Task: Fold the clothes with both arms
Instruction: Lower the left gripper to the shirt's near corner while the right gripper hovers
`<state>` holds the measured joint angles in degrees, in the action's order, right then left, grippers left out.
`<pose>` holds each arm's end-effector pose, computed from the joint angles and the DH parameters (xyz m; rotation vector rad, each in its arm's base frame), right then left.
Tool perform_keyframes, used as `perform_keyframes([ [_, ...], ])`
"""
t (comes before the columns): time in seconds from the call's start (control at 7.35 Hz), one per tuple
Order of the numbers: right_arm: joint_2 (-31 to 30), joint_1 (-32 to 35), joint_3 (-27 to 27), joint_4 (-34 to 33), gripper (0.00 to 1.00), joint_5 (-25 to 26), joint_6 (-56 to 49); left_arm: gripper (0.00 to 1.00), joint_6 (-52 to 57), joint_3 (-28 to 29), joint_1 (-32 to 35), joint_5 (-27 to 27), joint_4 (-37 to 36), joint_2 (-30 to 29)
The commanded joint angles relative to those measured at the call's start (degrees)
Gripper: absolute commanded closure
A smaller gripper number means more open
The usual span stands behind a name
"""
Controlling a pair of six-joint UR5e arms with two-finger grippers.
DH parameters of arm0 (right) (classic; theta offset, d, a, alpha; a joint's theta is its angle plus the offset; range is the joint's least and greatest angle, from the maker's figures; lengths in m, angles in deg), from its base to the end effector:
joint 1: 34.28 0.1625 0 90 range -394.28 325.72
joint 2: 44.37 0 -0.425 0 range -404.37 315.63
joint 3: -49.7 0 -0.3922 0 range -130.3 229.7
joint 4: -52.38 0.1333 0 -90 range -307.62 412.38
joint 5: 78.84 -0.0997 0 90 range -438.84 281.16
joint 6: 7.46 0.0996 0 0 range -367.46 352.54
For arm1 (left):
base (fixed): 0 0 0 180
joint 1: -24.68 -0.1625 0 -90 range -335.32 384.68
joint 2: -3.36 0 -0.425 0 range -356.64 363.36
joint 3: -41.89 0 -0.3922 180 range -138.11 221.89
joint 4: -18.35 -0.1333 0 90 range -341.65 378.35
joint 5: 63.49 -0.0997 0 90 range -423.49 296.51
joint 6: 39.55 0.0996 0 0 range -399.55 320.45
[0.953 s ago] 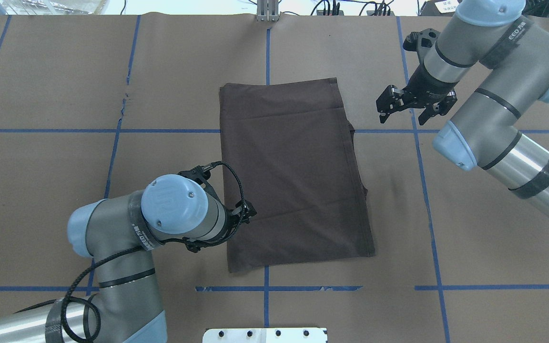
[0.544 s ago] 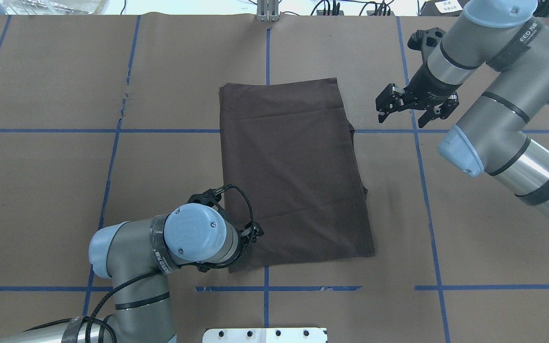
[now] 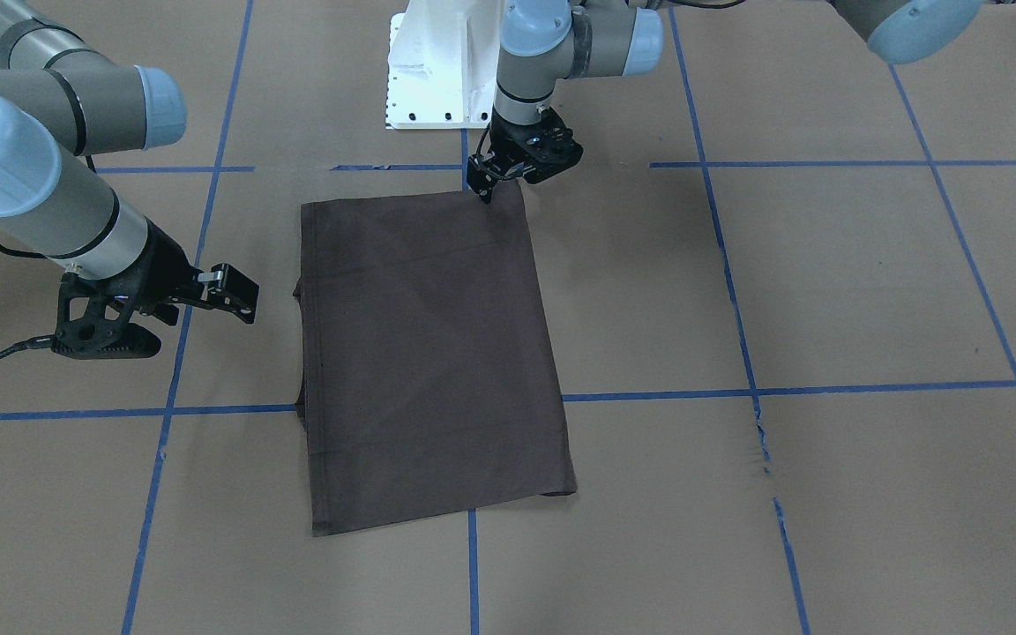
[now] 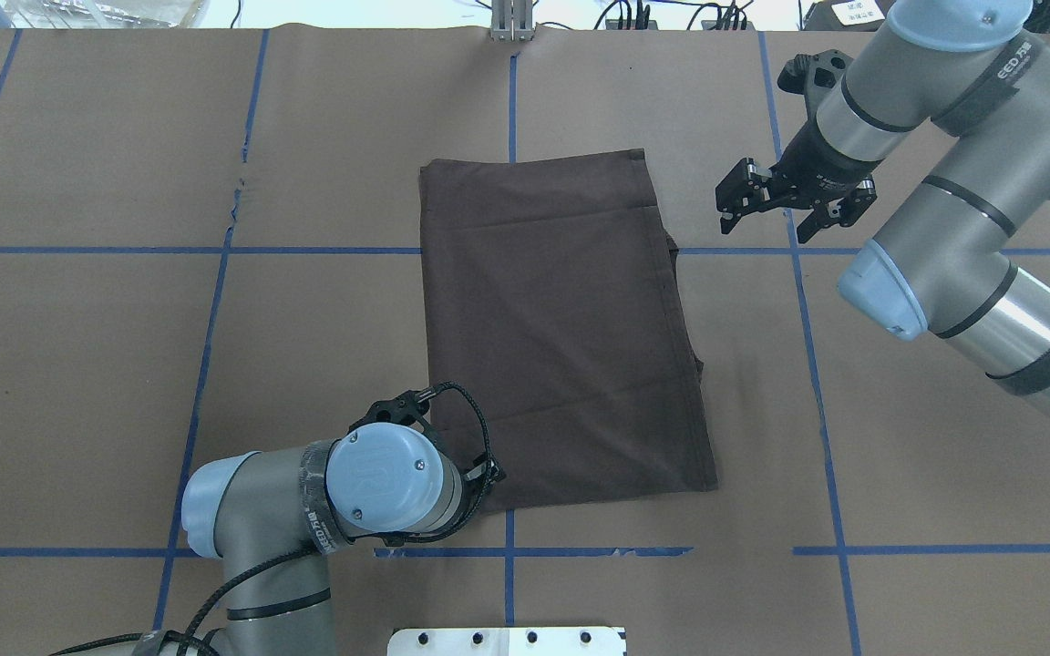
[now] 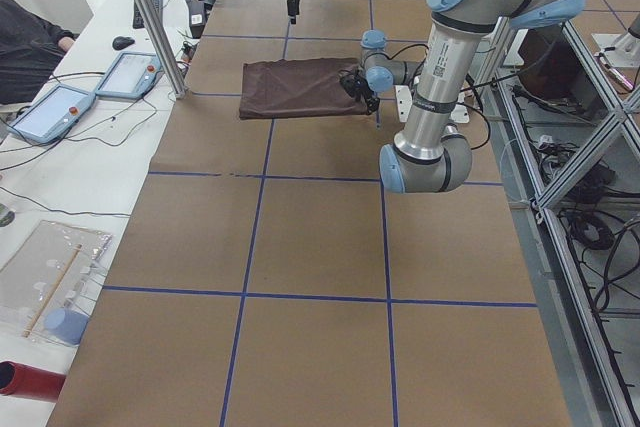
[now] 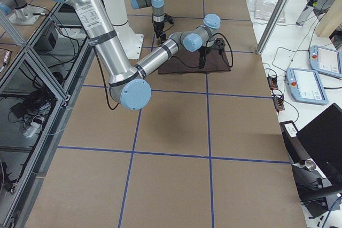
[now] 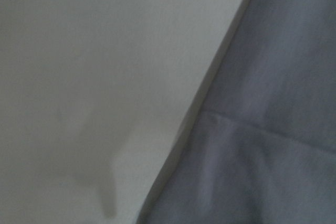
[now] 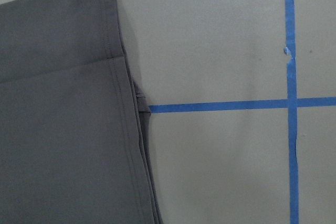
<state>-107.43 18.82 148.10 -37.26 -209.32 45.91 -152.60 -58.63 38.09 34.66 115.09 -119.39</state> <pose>-0.3280 -0.5511 0.3179 -0.0632 -0.9029 0.0476 0.6096 -0.2679 0.2381 -0.2085 0.8680 -0.5322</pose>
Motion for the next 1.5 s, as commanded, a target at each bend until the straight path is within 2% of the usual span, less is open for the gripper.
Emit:
perform_keyframes([
  [0.0,0.0,0.0,-0.1,0.0,0.00,0.1,0.1,0.29,-0.1,-0.1,-0.1,0.0,-0.1,0.2],
  [0.27,0.1,-0.1,0.0,-0.1,0.00,0.1,0.1,0.41,-0.1,-0.4,-0.1,0.2,-0.1,0.2],
  [0.54,0.1,-0.1,-0.1,-0.1,0.00,0.1,0.1,0.68,-0.1,-0.5,-0.1,0.2,-0.1,0.2],
  [0.68,0.1,-0.1,-0.1,-0.1,0.00,0.1,0.1,0.91,-0.1,-0.6,-0.1,0.2,-0.1,0.2],
  [0.82,0.1,-0.1,-0.1,-0.1,0.00,0.2,0.1,1.00,0.6,-1.1,-0.1,0.3,0.0,0.2],
  [1.09,-0.1,-0.1,0.2,0.0,0.00,0.4,1.6,1.00,1.2,-2.7,-0.1,0.6,-0.2,0.6],
  [1.22,-0.5,-0.6,1.0,0.1,0.00,0.2,6.3,1.00,2.9,-3.4,0.1,0.6,-0.3,1.0],
  [1.36,-2.1,-2.9,4.0,0.1,0.00,0.7,11.8,1.00,5.1,-4.7,0.4,0.6,-0.3,1.7],
])
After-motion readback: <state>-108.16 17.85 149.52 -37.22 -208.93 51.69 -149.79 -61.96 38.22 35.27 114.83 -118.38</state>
